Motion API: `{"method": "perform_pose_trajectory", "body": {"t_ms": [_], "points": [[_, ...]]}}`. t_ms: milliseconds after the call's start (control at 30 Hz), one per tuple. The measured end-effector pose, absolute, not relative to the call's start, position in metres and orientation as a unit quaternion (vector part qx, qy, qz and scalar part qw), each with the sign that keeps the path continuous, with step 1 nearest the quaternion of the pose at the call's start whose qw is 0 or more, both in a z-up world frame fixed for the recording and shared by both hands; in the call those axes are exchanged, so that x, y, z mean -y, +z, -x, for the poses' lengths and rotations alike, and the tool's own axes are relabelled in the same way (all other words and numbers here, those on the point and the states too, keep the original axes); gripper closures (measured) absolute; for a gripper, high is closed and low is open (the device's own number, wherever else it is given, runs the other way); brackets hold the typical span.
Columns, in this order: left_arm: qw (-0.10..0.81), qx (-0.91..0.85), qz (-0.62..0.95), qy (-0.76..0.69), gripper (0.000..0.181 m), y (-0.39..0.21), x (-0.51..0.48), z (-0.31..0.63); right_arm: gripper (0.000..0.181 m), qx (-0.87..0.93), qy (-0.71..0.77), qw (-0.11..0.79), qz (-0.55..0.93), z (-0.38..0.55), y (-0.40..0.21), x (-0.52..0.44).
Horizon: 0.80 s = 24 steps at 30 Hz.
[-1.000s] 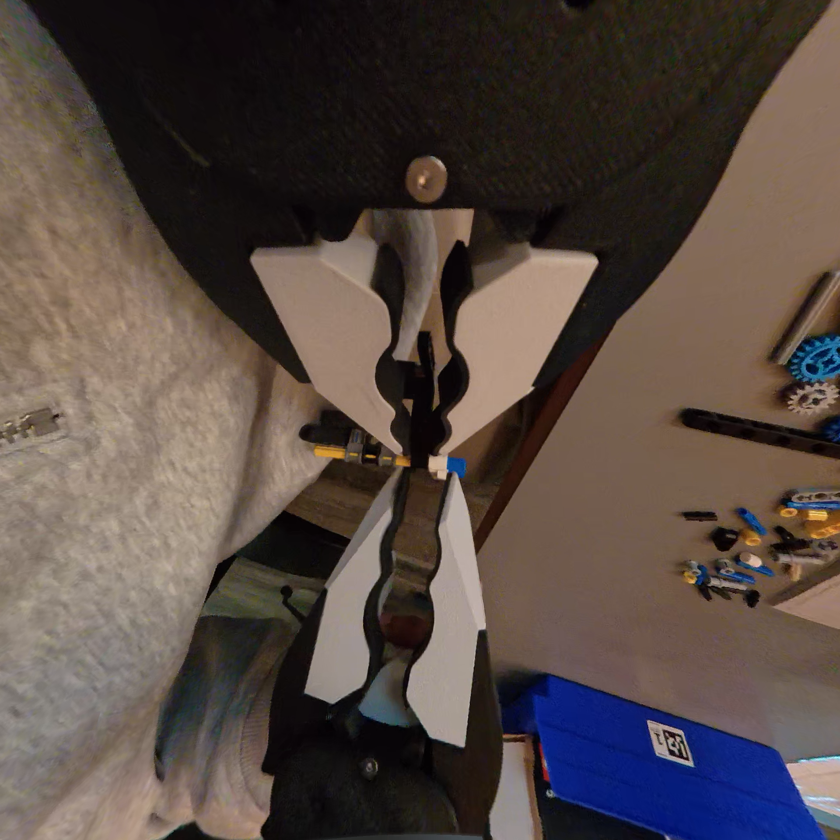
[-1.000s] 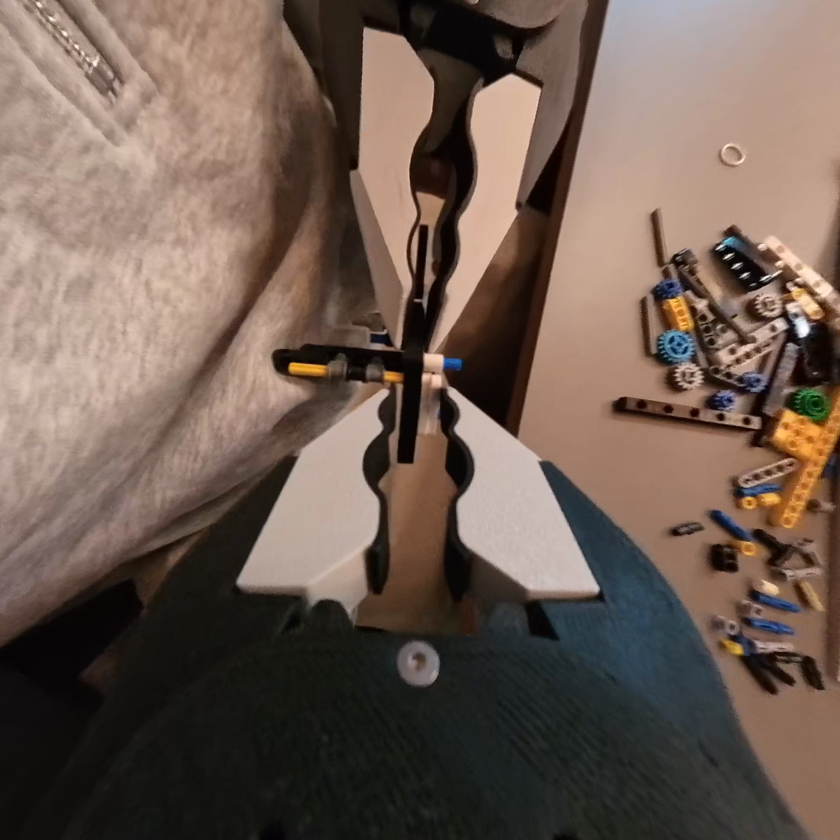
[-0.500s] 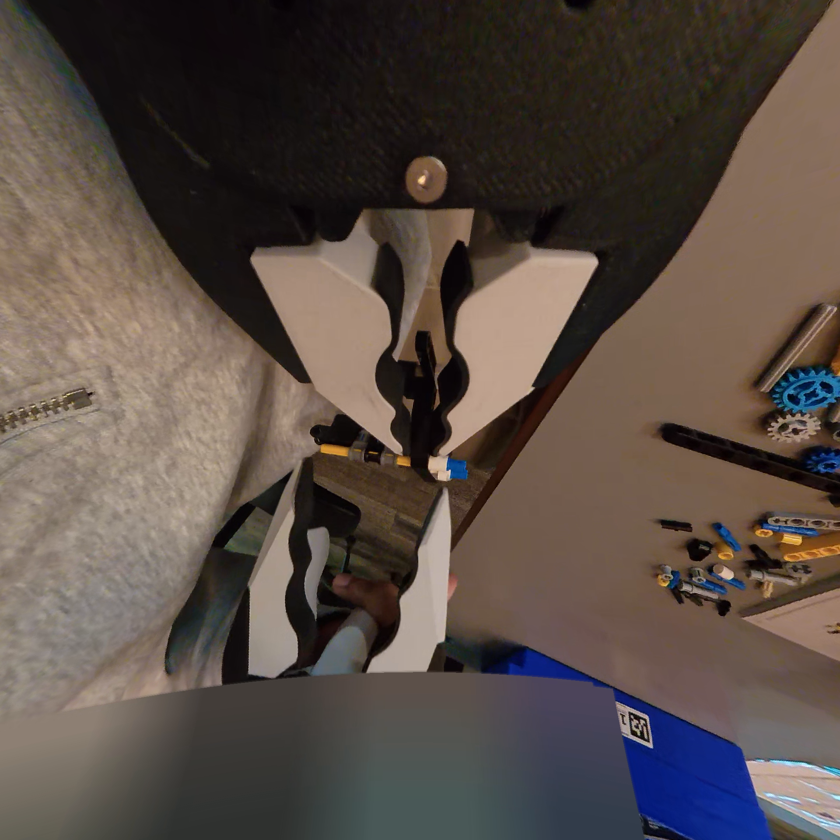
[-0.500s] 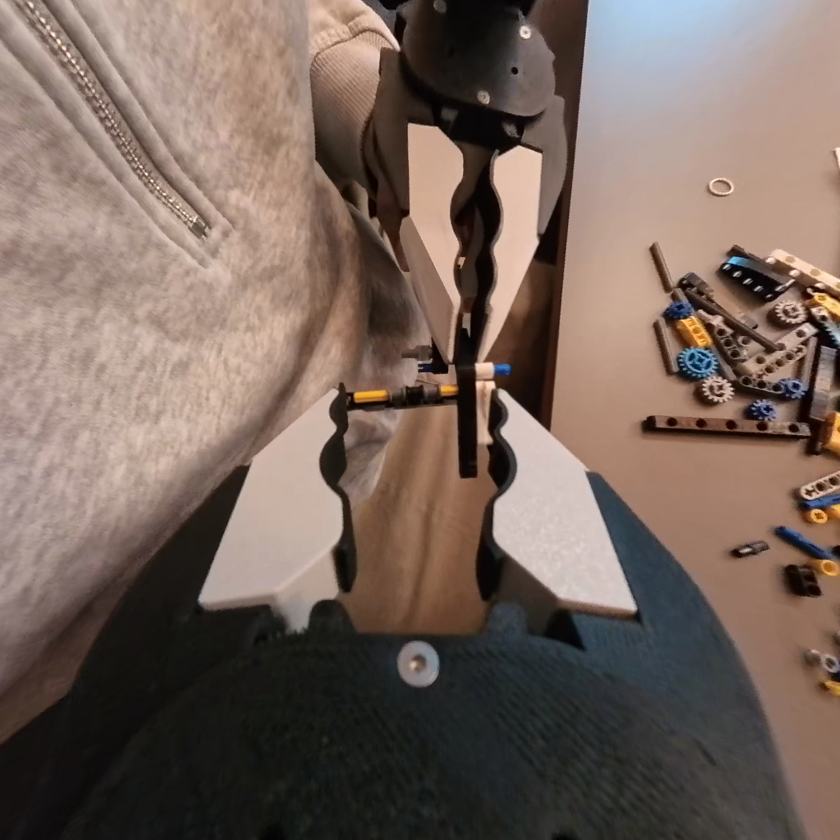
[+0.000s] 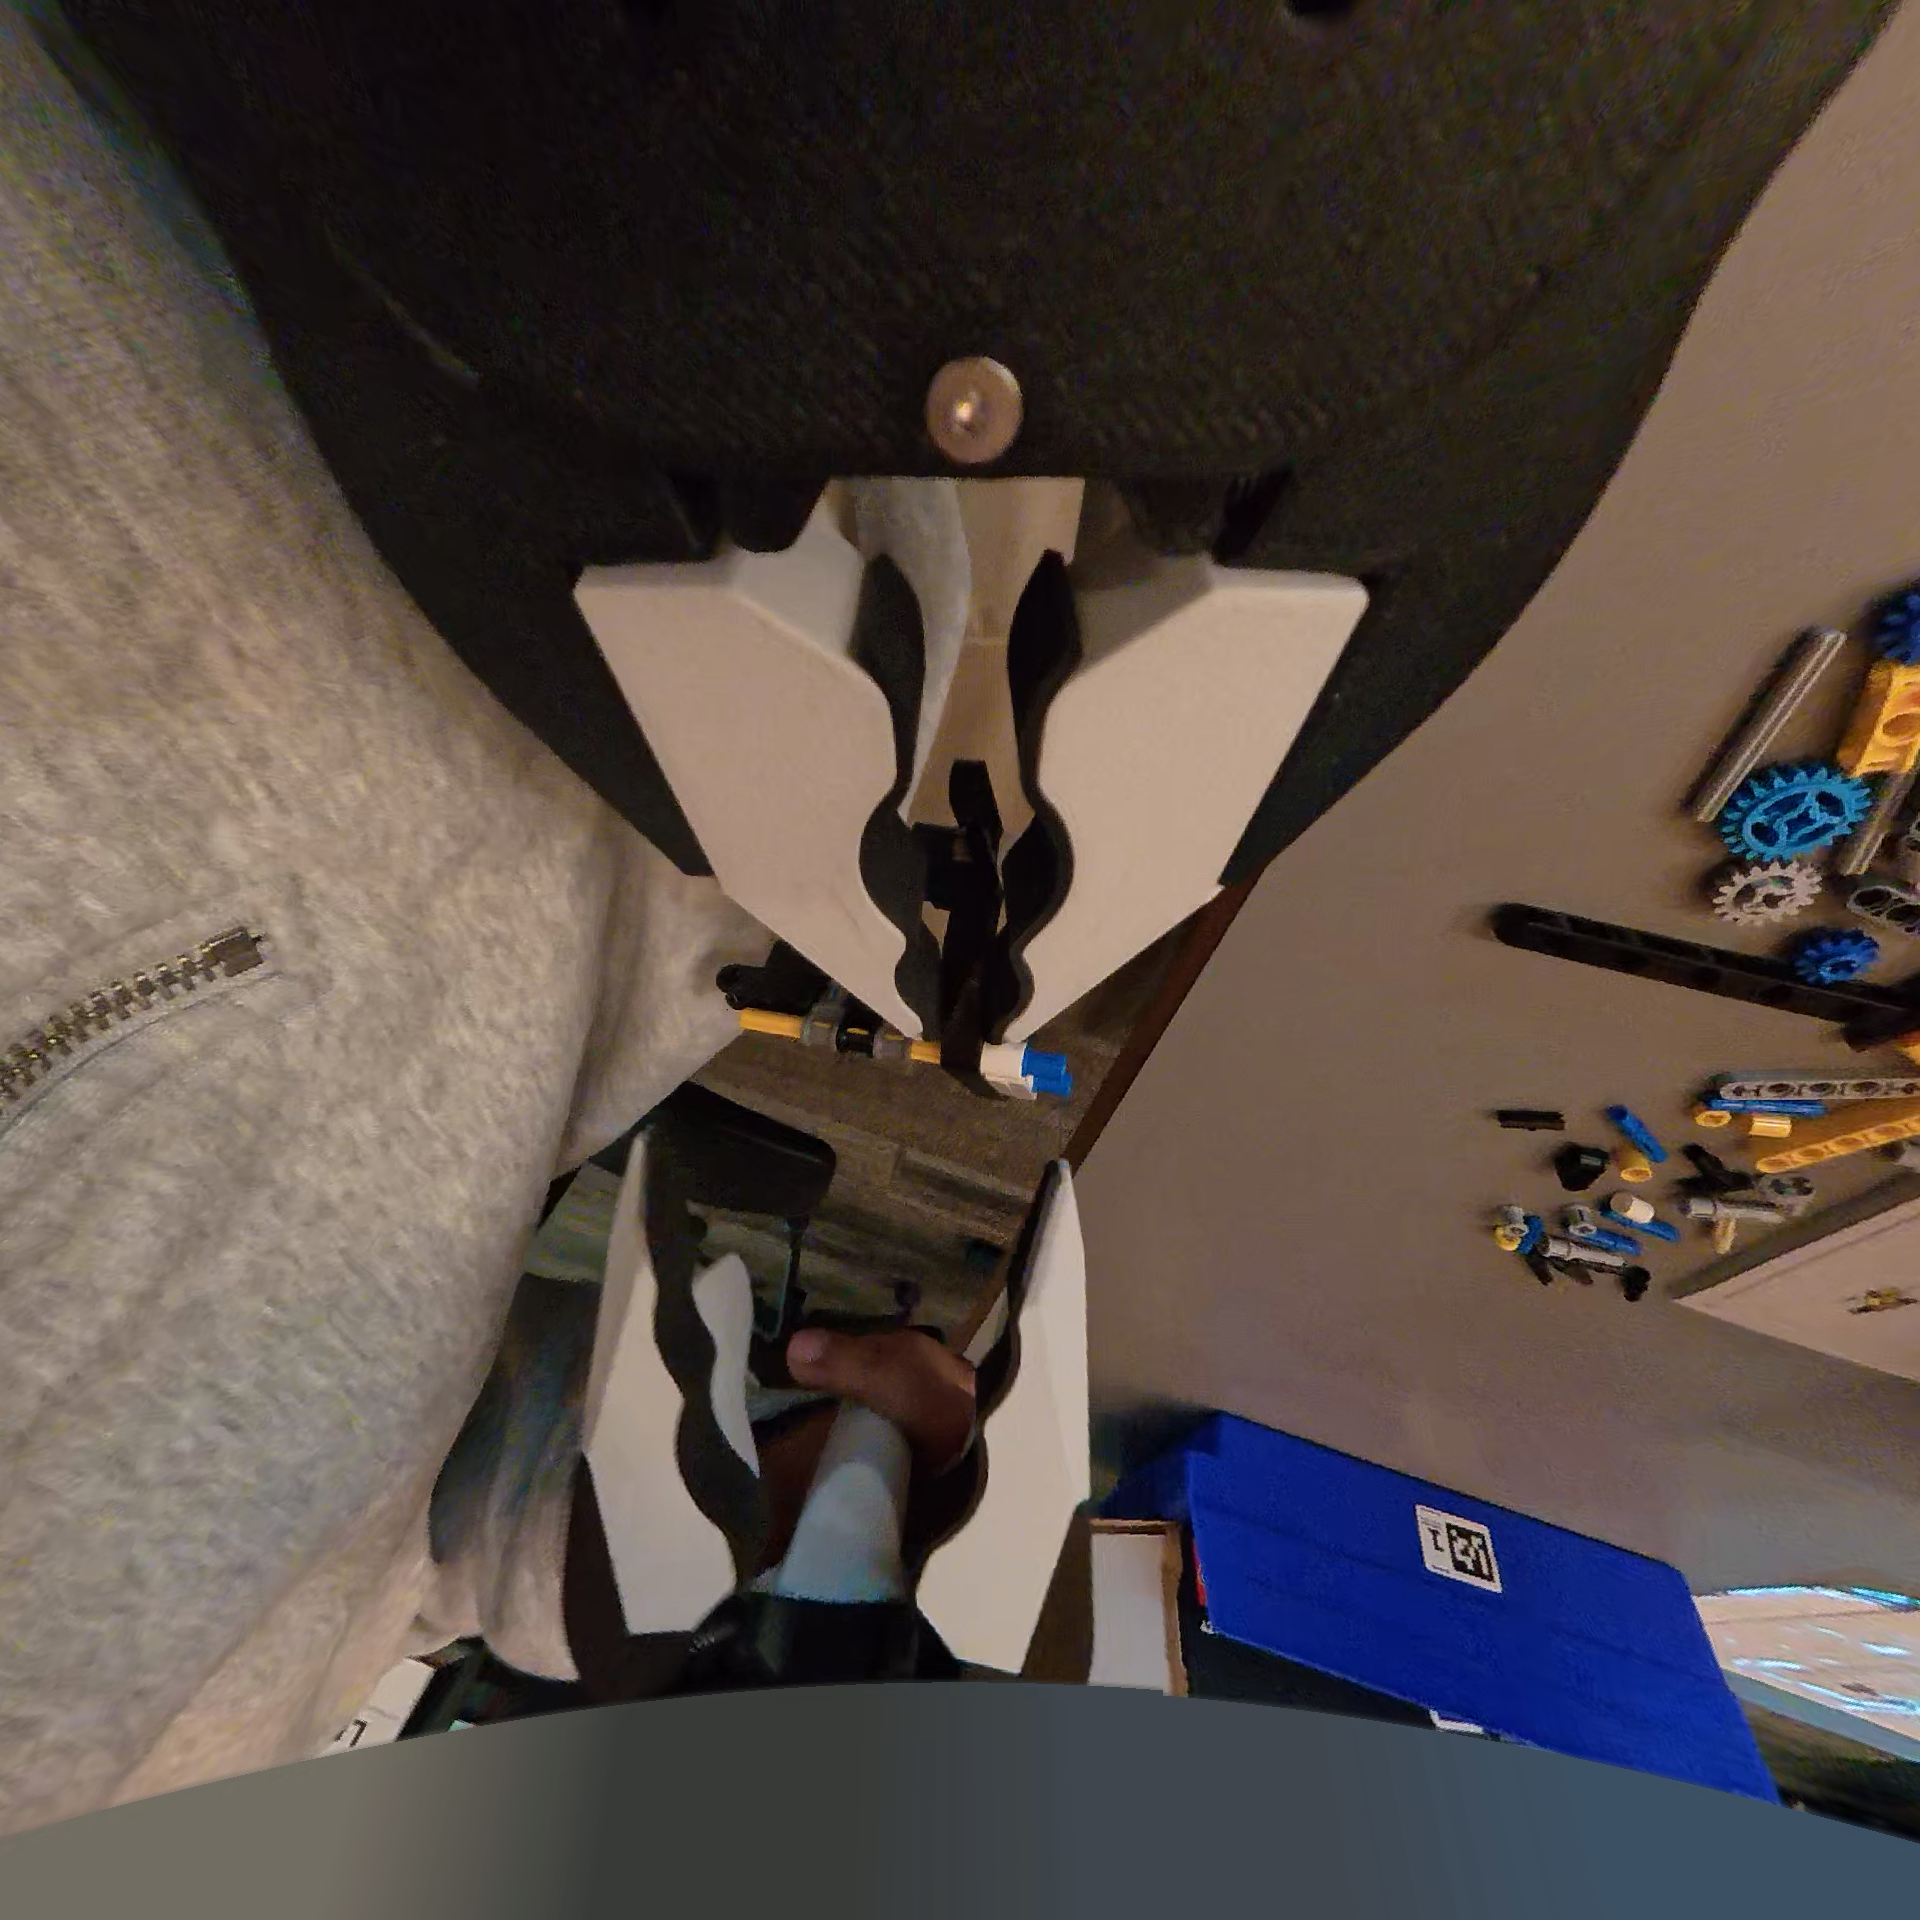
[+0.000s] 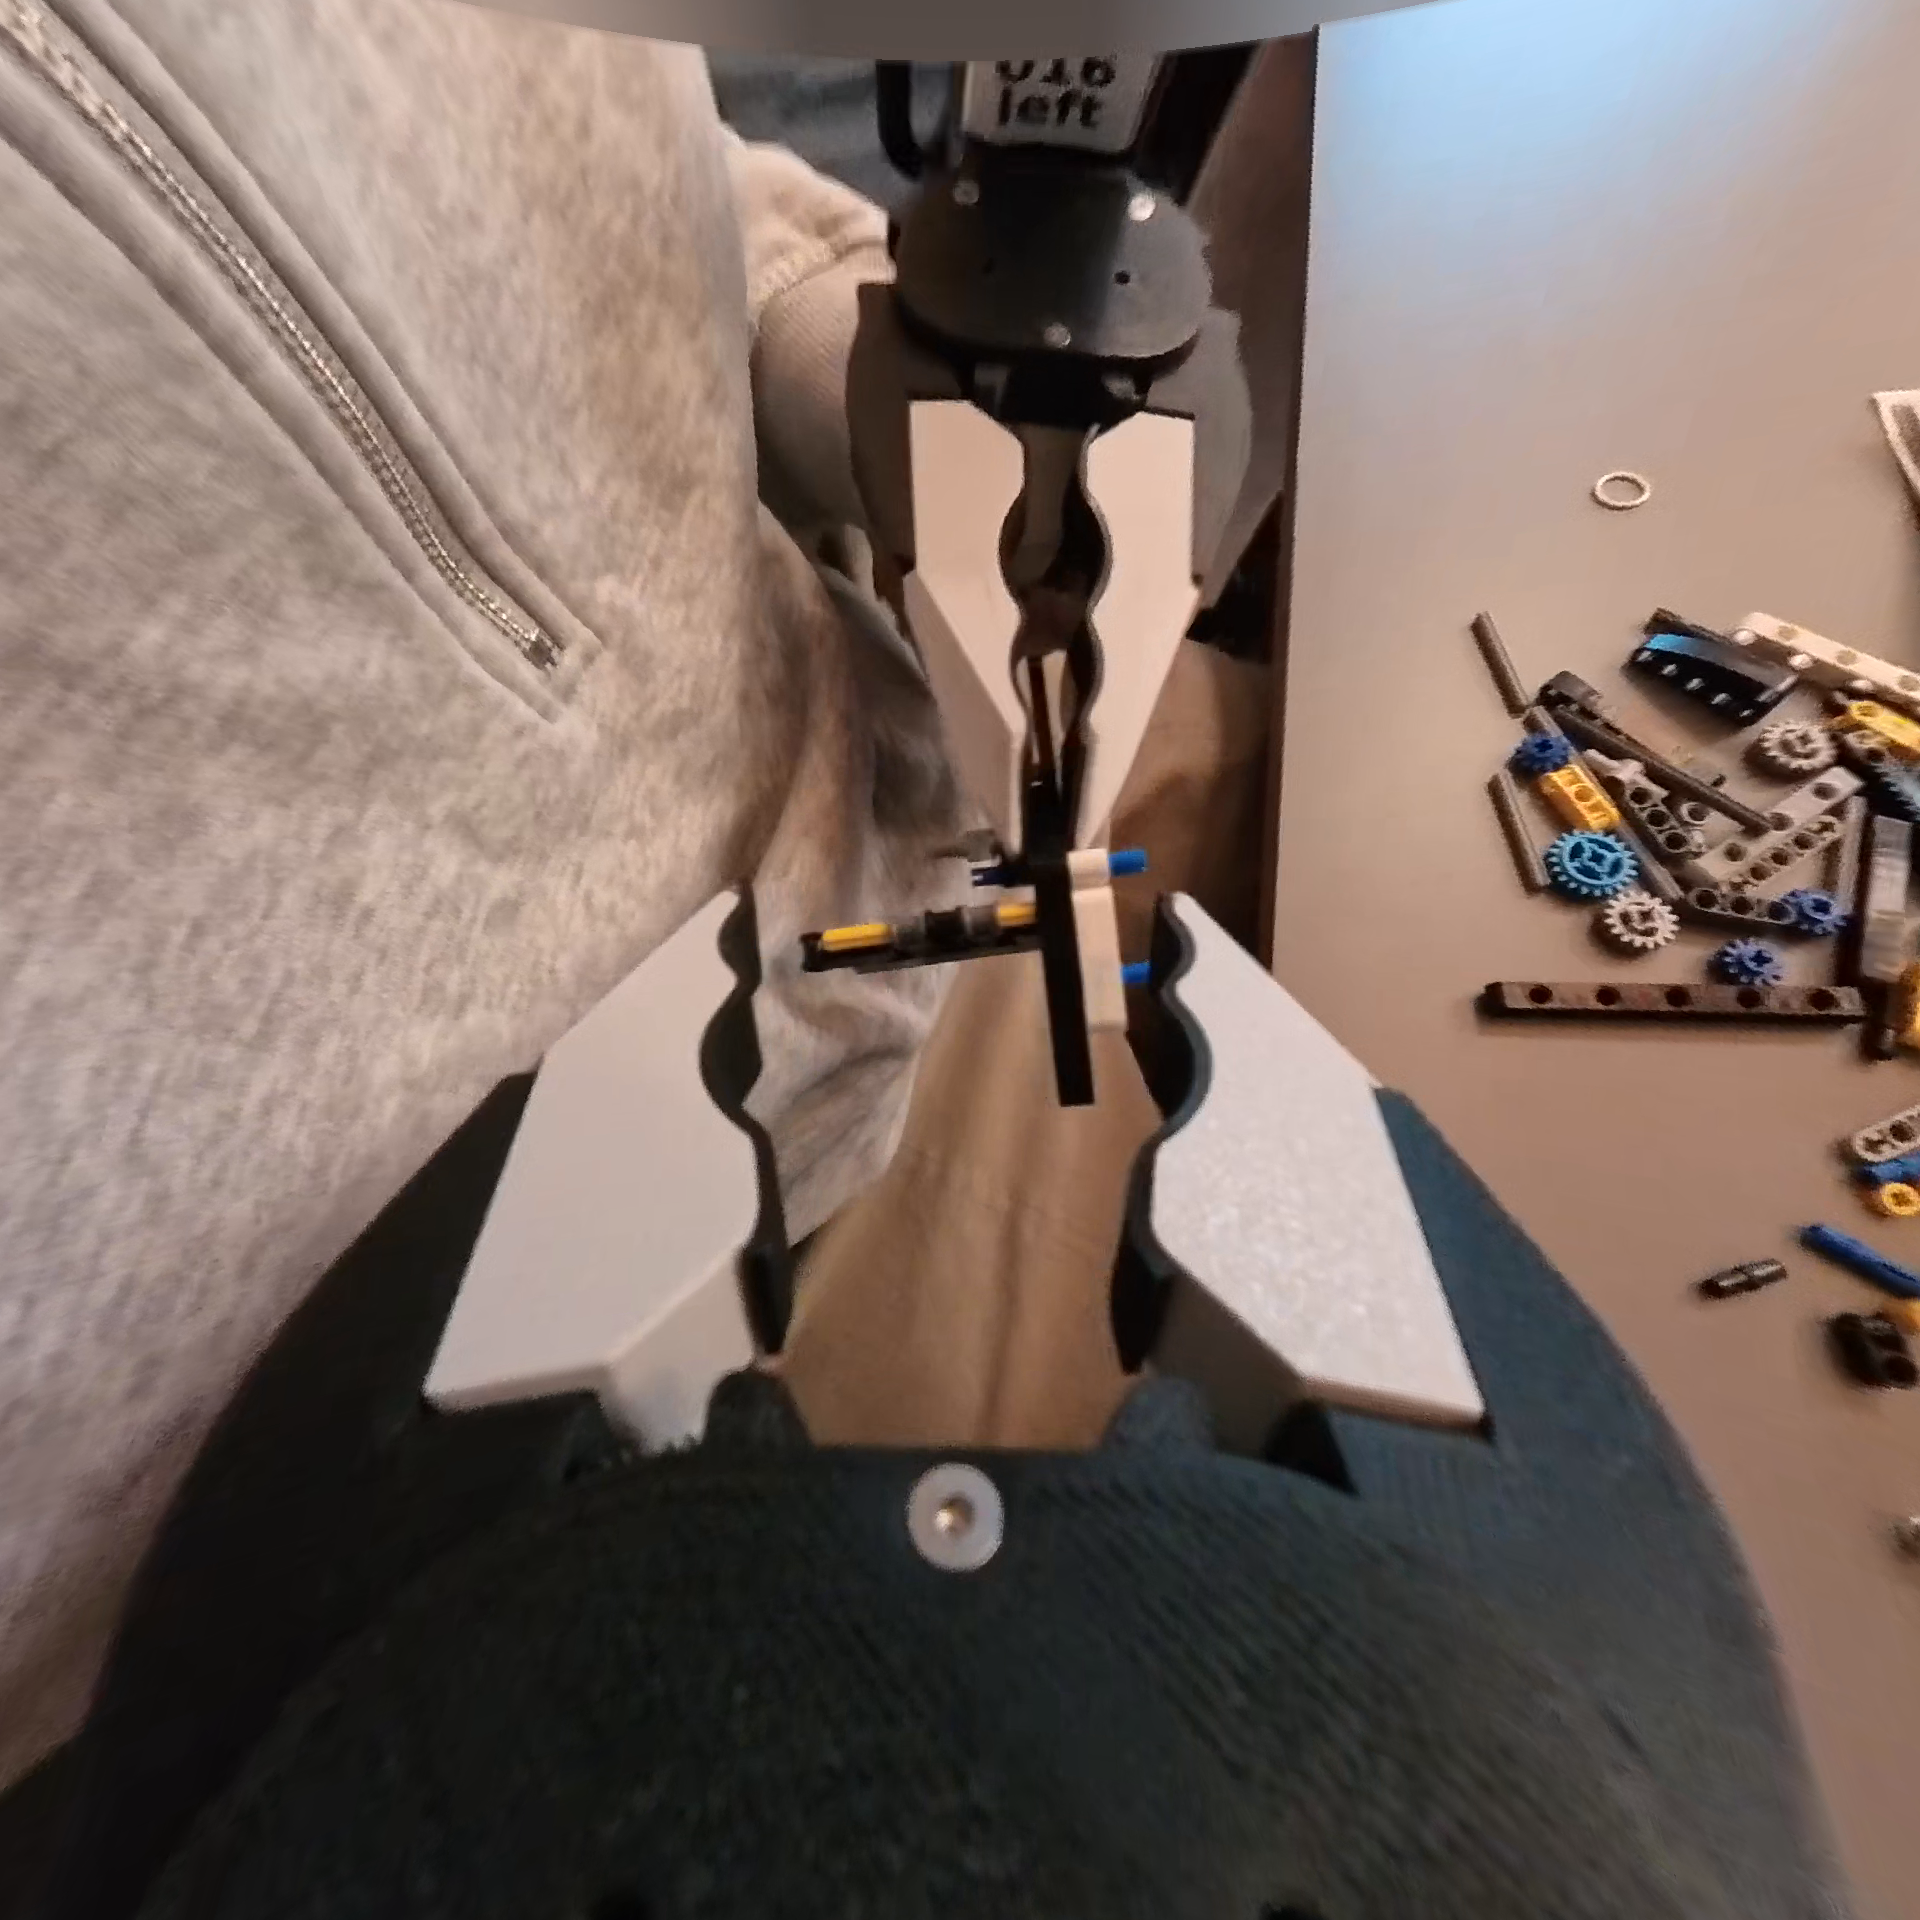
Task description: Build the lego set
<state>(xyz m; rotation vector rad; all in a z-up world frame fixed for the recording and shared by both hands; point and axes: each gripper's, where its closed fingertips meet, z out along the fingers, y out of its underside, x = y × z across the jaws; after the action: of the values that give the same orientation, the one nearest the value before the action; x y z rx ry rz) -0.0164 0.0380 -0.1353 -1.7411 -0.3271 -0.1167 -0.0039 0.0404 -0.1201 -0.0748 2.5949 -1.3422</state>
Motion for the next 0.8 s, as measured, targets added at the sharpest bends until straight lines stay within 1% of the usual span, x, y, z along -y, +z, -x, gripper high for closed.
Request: {"method": "perform_pose_trajectory", "body": {"t_ms": [67, 100, 200, 400, 500, 633, 800], "points": [[0.625, 0.153, 0.764, -0.05, 0.176, -0.139, -0.038, 0.02, 0.096, -0.897, -0.432, 0.087, 0.04, 0.001, -0.13, -0.039], [0.622, 0.159, 0.764, -0.054, 0.176, -0.141, -0.038, 0.021, 0.095, -0.904, -0.418, 0.073, 0.047, 0.001, -0.135, -0.039], [0.619, 0.169, 0.763, -0.074, 0.176, -0.143, -0.039, 0.02, 0.102, -0.914, -0.397, 0.047, 0.065, 0.003, -0.143, -0.04], [0.599, 0.18, 0.776, -0.082, 0.176, -0.148, -0.043, 0.02, 0.098, -0.925, -0.372, 0.055, 0.062, 0.005, -0.149, -0.04], [0.596, 0.188, 0.776, -0.087, 0.176, -0.148, -0.044, 0.019, 0.101, -0.929, -0.359, 0.056, 0.064, 0.002, -0.153, -0.037], [0.594, 0.186, 0.778, -0.09, 0.176, -0.149, -0.044, 0.017, 0.112, -0.933, -0.347, 0.06, 0.07, 0.0, -0.159, -0.039], [0.585, 0.17, 0.789, -0.083, 0.176, -0.152, -0.046, 0.013, 0.113, -0.935, -0.337, 0.079, 0.072, -0.007, -0.162, -0.042]]}}
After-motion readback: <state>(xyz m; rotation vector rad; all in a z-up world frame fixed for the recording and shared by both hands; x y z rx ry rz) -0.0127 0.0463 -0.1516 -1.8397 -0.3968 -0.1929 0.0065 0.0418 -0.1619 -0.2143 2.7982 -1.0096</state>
